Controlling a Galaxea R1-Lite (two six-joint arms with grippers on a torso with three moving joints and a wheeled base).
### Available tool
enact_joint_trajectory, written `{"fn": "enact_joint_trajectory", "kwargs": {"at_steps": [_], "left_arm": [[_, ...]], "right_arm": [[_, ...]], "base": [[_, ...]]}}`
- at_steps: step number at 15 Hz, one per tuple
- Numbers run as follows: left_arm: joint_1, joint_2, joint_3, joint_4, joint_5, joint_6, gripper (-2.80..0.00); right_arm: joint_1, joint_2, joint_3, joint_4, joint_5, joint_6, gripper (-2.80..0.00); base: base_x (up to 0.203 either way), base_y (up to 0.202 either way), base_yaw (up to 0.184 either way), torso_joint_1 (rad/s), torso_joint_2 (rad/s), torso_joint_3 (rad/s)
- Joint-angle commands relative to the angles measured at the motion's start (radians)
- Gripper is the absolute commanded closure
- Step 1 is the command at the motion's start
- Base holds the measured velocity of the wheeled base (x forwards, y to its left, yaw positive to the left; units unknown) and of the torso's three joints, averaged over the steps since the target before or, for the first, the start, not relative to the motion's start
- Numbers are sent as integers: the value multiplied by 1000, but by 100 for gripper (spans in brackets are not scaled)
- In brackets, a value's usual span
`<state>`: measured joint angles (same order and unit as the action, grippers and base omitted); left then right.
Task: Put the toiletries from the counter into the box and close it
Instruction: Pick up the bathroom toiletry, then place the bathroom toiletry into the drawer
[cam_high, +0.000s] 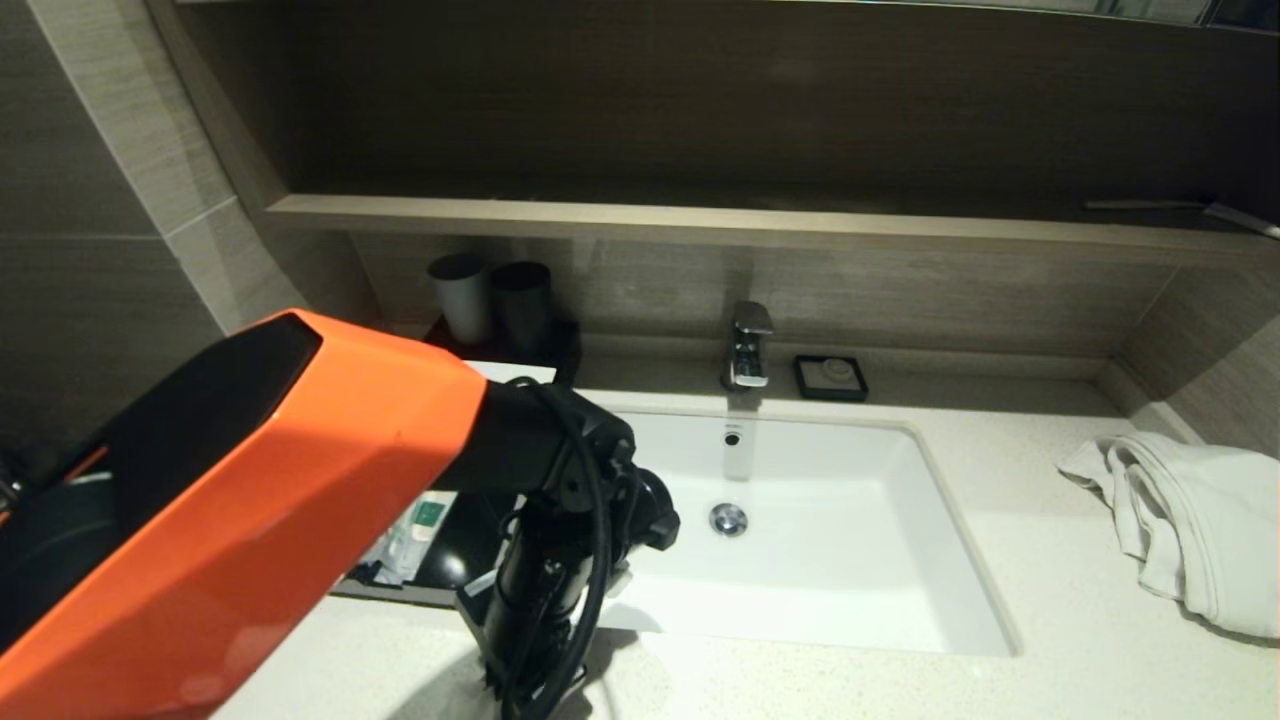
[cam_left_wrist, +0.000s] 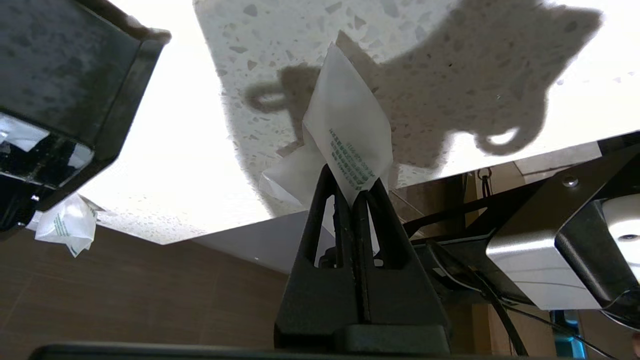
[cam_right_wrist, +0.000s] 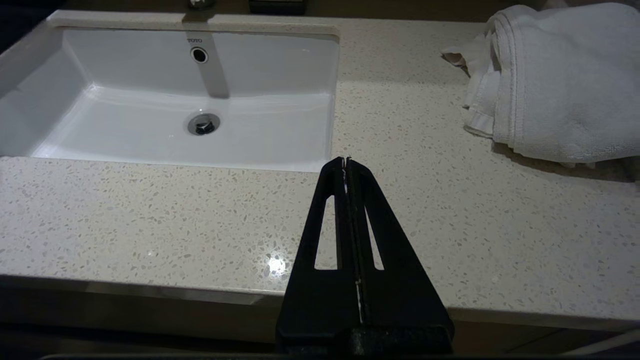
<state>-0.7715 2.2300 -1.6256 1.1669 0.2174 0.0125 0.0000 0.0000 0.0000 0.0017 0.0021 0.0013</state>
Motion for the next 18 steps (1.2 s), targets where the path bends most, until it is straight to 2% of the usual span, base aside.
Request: {"fn": "enact_joint_trajectory", "kwargs": {"at_steps": [1,5,9,12,15,18], "left_arm": [[-1,-34,1,12,2,-8,0],[-4,-126,0,28,1,-41,0],[10,-247,-51,24,-3,-107,0],[107,-279,-101,7,-11,-135,0],[215,-273,-121,-65,-10,-200,0],[263,-246,-110,-160,-15,-211,0]], "right_arm": [[0,0,0,0,1,0,0],[0,0,0,0,1,0,0],[0,0,0,0,1,0,0],[0,0,0,0,1,0,0],[0,0,0,0,1,0,0],[0,0,0,0,1,0,0]], "base": [[0,0,0,0,0,0],[0,0,0,0,0,0],[0,0,0,0,0,0],[0,0,0,0,0,0],[0,0,0,0,0,0],[0,0,0,0,0,0]]}}
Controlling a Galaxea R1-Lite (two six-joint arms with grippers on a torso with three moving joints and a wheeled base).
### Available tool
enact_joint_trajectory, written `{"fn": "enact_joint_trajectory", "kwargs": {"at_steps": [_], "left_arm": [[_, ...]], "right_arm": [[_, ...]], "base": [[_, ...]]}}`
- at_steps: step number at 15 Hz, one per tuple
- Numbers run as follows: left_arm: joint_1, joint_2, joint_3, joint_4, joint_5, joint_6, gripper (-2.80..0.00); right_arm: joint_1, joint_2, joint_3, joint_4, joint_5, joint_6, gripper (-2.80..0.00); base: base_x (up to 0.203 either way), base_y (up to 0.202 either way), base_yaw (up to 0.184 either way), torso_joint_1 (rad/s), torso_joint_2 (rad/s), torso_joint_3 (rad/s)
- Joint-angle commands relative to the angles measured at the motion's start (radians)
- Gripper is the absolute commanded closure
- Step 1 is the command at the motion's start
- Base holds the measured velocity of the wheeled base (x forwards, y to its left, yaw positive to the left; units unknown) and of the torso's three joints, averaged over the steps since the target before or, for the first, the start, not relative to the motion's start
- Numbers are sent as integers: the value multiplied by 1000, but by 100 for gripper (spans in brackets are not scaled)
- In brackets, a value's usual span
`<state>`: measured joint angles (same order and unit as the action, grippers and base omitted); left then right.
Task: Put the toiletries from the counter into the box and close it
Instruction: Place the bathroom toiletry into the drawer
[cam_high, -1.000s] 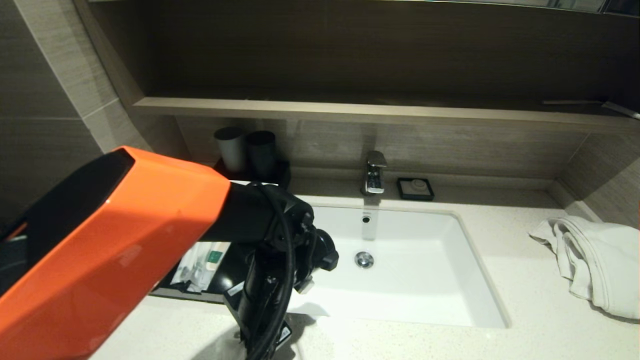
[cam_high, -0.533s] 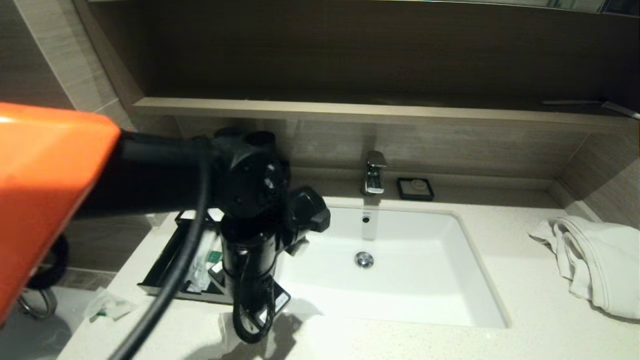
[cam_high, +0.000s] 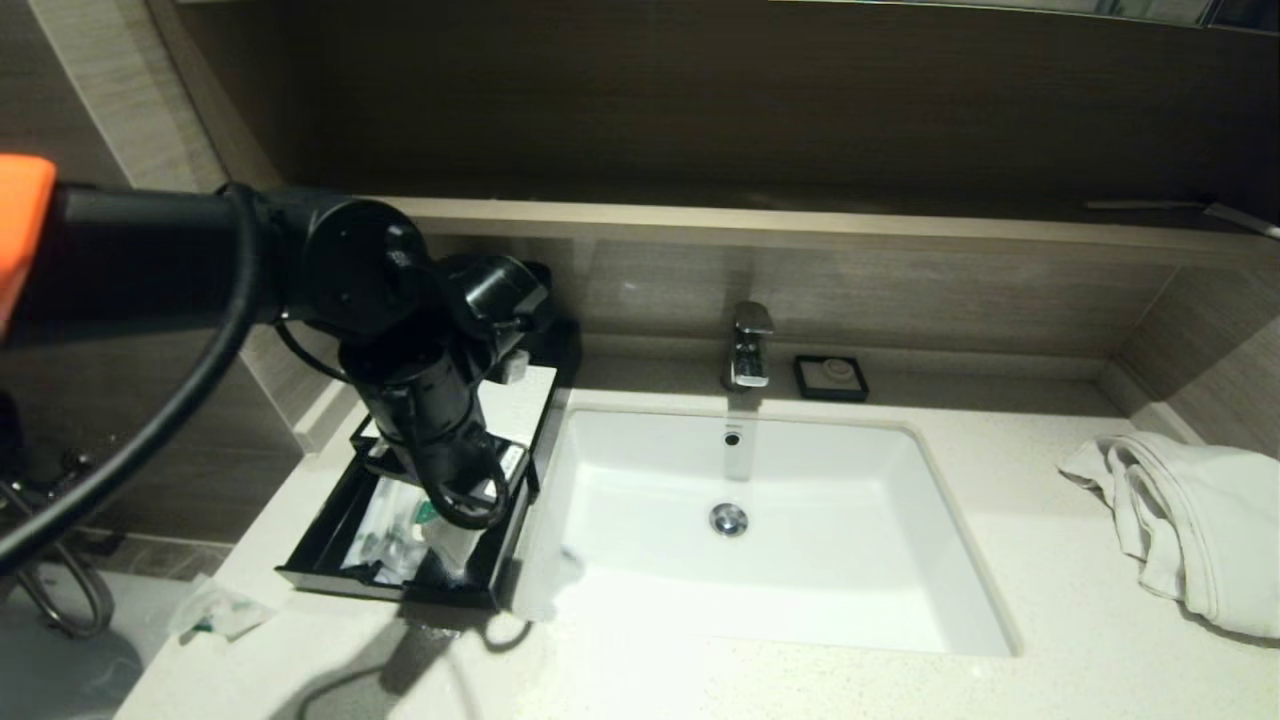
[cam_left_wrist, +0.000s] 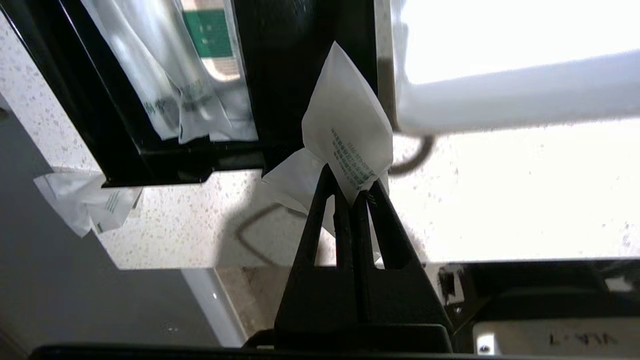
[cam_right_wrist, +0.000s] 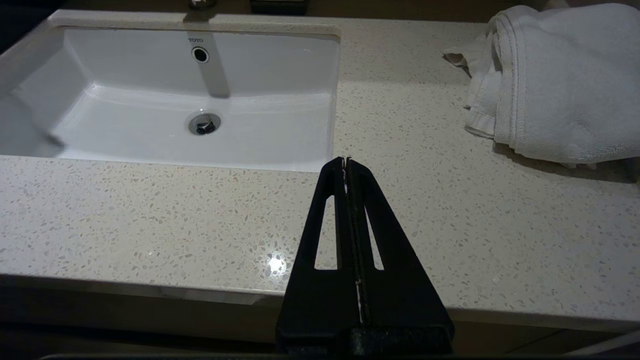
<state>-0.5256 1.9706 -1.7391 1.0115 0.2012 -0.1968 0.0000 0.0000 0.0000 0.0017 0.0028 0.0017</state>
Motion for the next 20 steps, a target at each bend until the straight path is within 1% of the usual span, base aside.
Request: {"fn": "enact_joint_trajectory", "kwargs": {"at_steps": [1,2,3,7,10,20], "left_arm": [[23,22,4,-24,1,-19,0],[35,40,4,-58,1,-51,0],[41,51,6,-74,1,-70,0],[62,79,1,-100,7,-75,0],[75,117,1,-117,15,-102,0],[100,192,0,-141,21,-105,0]], "right_arm": [[0,0,0,0,0,0,0],[0,0,0,0,0,0,0],[0,0,0,0,0,0,0],[0,0,0,0,0,0,0],[0,0,0,0,0,0,0],[0,0,0,0,0,0,0]], "base": [[0,0,0,0,0,0],[0,0,0,0,0,0],[0,0,0,0,0,0],[0,0,0,0,0,0],[0,0,0,0,0,0],[0,0,0,0,0,0]]}}
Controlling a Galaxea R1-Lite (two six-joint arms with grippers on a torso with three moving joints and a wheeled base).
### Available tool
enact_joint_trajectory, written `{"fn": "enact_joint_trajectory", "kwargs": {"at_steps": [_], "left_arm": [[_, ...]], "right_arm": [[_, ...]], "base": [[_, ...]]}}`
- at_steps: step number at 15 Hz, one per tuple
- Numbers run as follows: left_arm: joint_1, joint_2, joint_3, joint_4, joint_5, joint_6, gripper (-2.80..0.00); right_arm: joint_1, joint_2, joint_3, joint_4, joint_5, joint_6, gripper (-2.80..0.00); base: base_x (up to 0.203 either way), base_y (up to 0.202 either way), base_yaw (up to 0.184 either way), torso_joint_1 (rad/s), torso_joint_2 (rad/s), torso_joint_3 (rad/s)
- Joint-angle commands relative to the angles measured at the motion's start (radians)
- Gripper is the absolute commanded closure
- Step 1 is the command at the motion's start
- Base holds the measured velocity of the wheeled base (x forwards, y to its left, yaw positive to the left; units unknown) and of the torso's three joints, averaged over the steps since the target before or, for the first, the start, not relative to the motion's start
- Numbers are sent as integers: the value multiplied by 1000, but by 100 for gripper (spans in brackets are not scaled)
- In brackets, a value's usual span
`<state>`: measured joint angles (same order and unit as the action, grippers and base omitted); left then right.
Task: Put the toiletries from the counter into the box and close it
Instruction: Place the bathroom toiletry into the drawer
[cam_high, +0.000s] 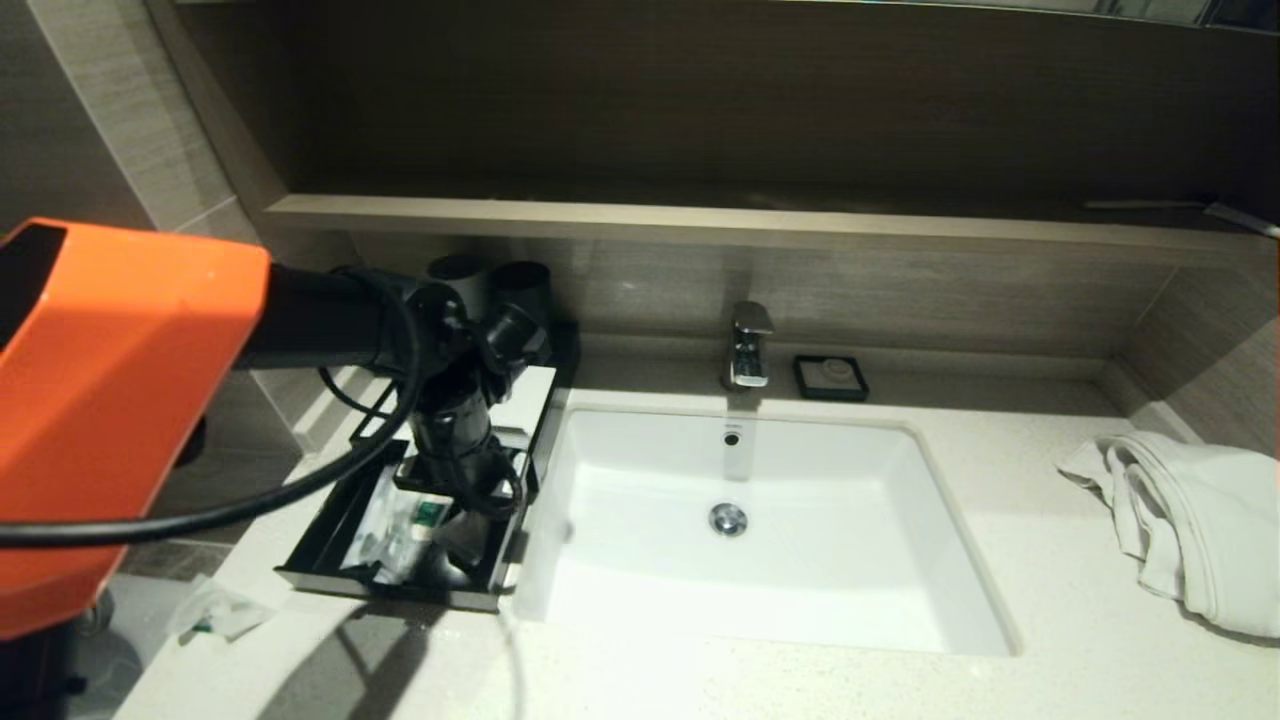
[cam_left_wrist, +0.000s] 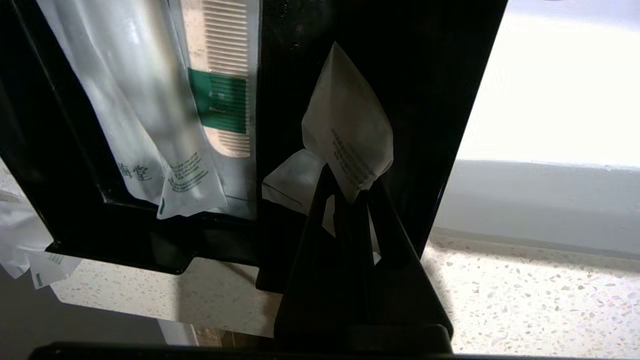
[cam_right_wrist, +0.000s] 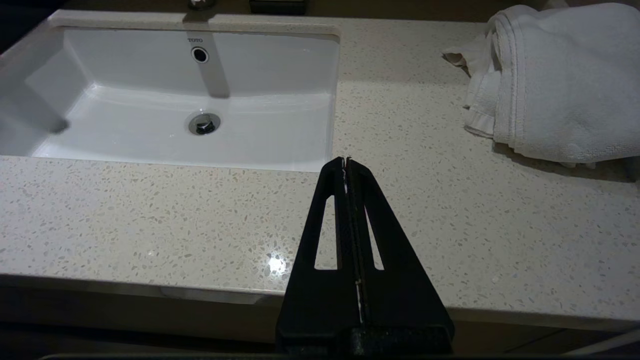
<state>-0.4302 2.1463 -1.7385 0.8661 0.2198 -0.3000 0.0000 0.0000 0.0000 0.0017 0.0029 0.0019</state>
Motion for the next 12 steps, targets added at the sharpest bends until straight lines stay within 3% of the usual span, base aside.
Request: {"fn": "enact_joint_trajectory", "kwargs": {"at_steps": [1,12], "left_arm": [[10,21,-2,-4,3,-1,0],[25,112,-105,-25,16,10,0]], "right_arm": [[0,0,0,0,0,0,0],[0,0,0,0,0,0,0]], "base": [[0,0,0,0,0,0],[0,0,0,0,0,0]]}}
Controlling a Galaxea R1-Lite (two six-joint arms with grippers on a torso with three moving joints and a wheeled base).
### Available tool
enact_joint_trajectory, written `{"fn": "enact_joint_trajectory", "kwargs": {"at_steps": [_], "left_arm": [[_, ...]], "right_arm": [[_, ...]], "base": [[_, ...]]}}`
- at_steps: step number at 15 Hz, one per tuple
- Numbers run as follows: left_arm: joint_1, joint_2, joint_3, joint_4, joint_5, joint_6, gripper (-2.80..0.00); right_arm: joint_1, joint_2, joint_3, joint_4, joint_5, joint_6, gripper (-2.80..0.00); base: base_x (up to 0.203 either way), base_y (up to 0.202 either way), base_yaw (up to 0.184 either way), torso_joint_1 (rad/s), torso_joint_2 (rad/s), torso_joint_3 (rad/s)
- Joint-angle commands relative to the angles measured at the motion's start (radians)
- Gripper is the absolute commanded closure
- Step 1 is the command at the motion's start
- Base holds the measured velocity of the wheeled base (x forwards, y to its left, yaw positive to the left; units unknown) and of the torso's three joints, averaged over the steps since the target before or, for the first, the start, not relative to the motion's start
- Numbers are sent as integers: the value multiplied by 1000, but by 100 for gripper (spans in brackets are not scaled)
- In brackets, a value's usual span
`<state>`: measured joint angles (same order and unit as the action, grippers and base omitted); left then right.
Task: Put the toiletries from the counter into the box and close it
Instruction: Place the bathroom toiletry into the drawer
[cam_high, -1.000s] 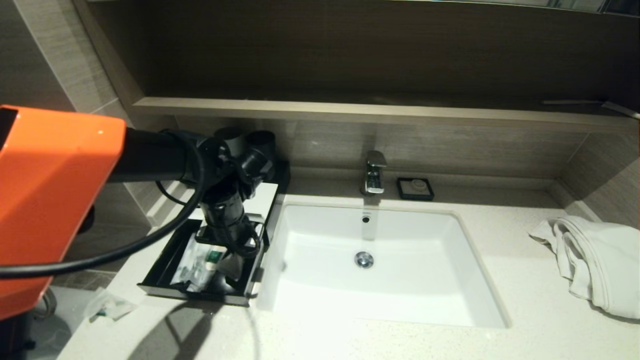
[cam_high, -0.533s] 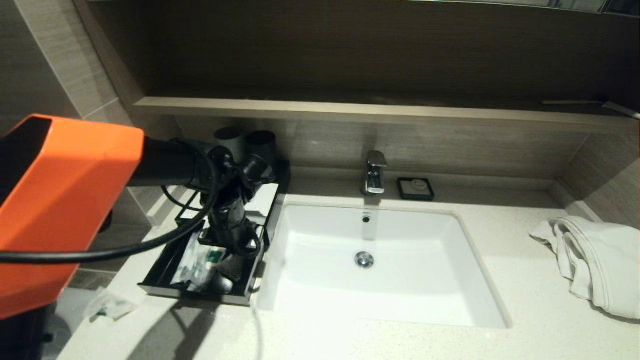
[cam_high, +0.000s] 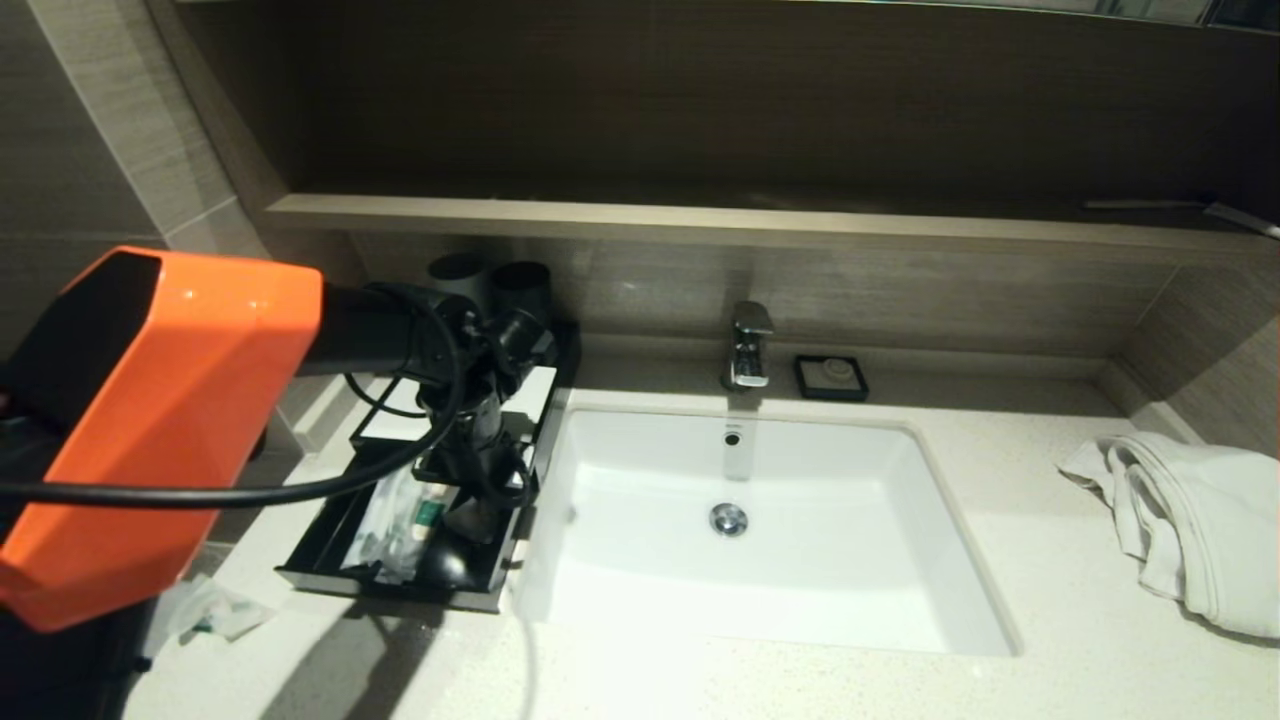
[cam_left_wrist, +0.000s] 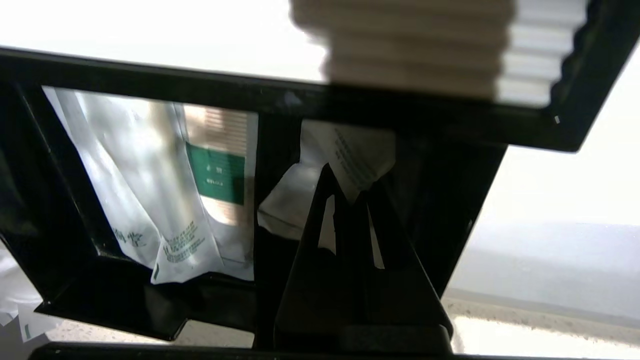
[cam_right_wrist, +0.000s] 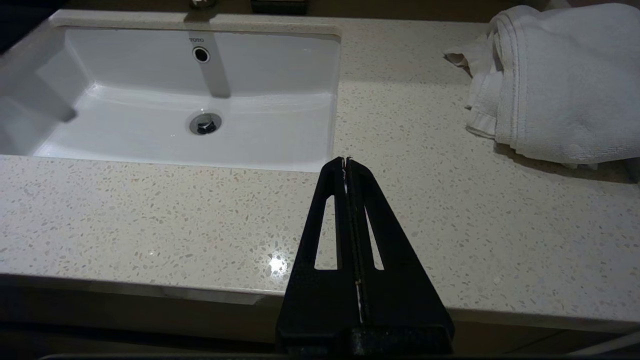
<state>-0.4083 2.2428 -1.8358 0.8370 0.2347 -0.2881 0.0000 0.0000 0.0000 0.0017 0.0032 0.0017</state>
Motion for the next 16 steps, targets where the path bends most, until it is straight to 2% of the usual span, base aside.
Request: {"fn": "enact_joint_trajectory", "kwargs": {"at_steps": [1,12,13,16], "left_arm": [[3,18,-14,2,2,-2,0],[34,31,-71,2,3,3,0],[34,31,-71,2,3,3,-280],[34,29,-71,2,18,7,-280]], "right_arm": [[0,0,0,0,0,0,0],[0,0,0,0,0,0,0],[-1,0,0,0,0,0,0],[0,0,0,0,0,0,0]], "base": [[0,0,0,0,0,0],[0,0,0,0,0,0],[0,0,0,0,0,0],[0,0,0,0,0,0]]}}
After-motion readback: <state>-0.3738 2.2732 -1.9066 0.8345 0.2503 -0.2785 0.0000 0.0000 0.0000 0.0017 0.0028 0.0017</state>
